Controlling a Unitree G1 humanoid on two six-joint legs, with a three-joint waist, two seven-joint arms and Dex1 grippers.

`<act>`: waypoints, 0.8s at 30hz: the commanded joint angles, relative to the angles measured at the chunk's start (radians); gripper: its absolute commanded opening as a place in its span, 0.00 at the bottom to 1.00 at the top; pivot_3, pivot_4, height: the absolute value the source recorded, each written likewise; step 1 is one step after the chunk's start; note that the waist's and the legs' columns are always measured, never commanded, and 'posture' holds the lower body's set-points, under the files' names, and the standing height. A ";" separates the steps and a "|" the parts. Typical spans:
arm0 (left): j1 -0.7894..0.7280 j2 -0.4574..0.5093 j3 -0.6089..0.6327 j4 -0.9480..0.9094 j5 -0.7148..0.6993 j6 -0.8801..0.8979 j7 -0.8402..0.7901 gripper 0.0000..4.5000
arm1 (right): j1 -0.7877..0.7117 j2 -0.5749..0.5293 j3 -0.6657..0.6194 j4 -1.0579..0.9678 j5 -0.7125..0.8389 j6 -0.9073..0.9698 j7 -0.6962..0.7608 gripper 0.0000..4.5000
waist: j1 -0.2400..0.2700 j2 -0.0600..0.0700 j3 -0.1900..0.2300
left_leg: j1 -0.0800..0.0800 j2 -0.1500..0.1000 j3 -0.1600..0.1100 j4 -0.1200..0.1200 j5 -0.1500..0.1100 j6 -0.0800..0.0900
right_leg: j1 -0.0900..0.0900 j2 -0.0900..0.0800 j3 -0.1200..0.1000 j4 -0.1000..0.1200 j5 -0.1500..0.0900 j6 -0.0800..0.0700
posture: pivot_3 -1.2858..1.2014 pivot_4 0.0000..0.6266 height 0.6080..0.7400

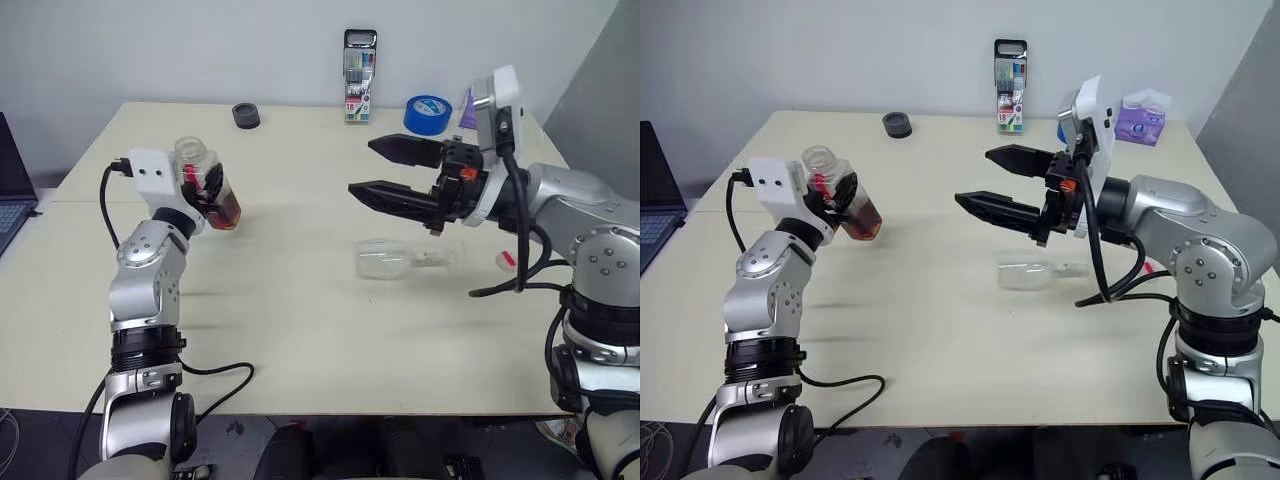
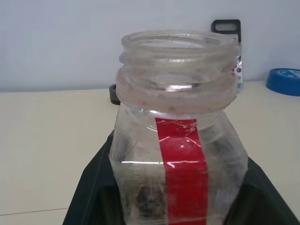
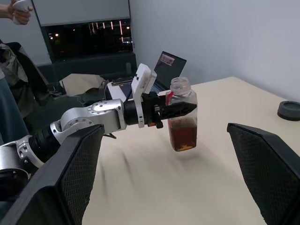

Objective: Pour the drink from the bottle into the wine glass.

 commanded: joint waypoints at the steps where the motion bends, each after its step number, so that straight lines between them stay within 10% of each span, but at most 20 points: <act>1: 0.004 0.012 0.027 0.029 -0.022 -0.065 -0.040 0.40 | 0.012 -0.002 0.000 -0.025 -0.007 -0.041 0.009 1.00 | -0.001 0.000 0.000 | 0.000 0.000 0.000 0.000 0.000 0.000 | 0.000 0.000 0.000 0.000 0.000 0.000 | 0.52 0.24 1.00; 18: 0.026 0.007 0.013 0.155 -0.013 -0.151 -0.076 0.40 | 0.036 -0.001 0.020 -0.034 -0.024 -0.074 -0.015 1.00 | -0.001 0.000 0.000 | 0.000 0.000 0.000 0.000 -0.001 0.001 | 0.000 0.000 0.000 0.000 0.000 0.000 | 0.52 0.24 1.00; 24: 0.025 0.018 0.000 0.170 0.012 -0.142 -0.063 0.82 | 0.033 0.004 0.025 -0.030 -0.025 -0.078 -0.025 1.00 | -0.001 0.000 0.000 | 0.000 0.000 0.000 0.000 -0.001 0.001 | 0.000 0.000 0.000 0.000 0.000 0.000 | 0.52 0.24 1.00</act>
